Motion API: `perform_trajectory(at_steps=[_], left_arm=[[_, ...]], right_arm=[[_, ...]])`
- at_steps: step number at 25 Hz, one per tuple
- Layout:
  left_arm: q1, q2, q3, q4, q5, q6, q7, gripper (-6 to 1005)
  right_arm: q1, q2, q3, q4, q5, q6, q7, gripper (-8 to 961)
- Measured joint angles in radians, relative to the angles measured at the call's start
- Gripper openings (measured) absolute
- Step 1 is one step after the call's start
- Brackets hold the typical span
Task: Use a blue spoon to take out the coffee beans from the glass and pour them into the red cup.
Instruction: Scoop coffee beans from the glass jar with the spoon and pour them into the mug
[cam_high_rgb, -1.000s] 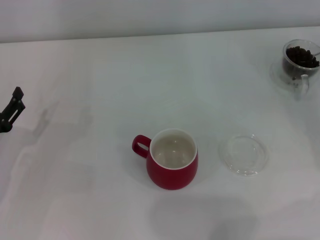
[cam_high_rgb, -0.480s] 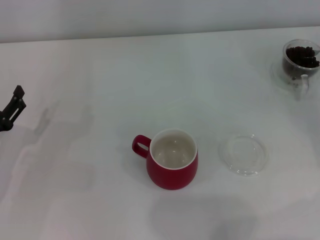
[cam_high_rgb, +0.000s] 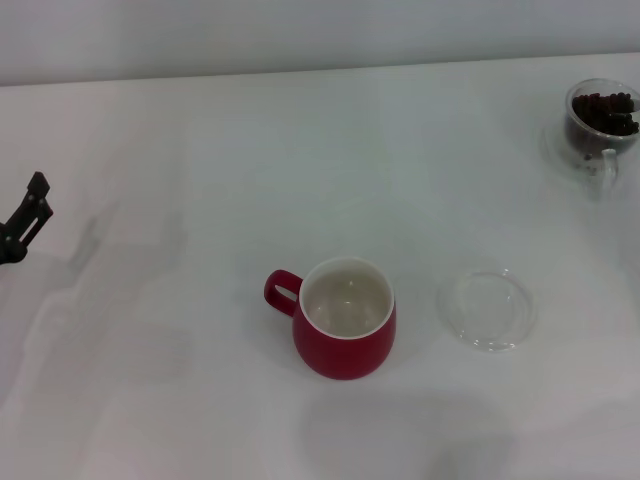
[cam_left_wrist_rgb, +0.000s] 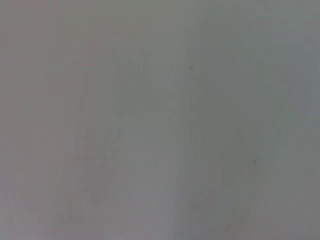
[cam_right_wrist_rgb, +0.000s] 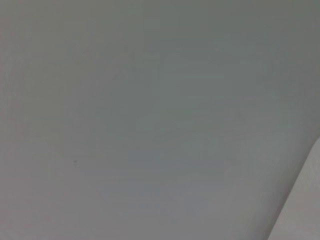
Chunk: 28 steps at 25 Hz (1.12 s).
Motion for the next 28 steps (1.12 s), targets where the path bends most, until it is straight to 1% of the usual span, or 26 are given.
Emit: perform_trajectory(at_steps=[13,23,28], left_arm=[[0.004,0.0,0.0,0.003,0.0,0.0,0.0,862],[-0.001,0.002,0.0,0.005,0.0,0.0,0.0,861],[-0.004,0.003,0.0,0.004,0.0,0.0,0.0,861]], right_arm=[[-0.014,-0.005,-0.005,0.0,-0.003,0.022,0.062,143],[-0.012,-0.007,-0.016,-0.011,-0.01,0.003,0.038,143],[-0.009,-0.007,-0.054,-0.048,-0.013,0.016,-0.012,143]])
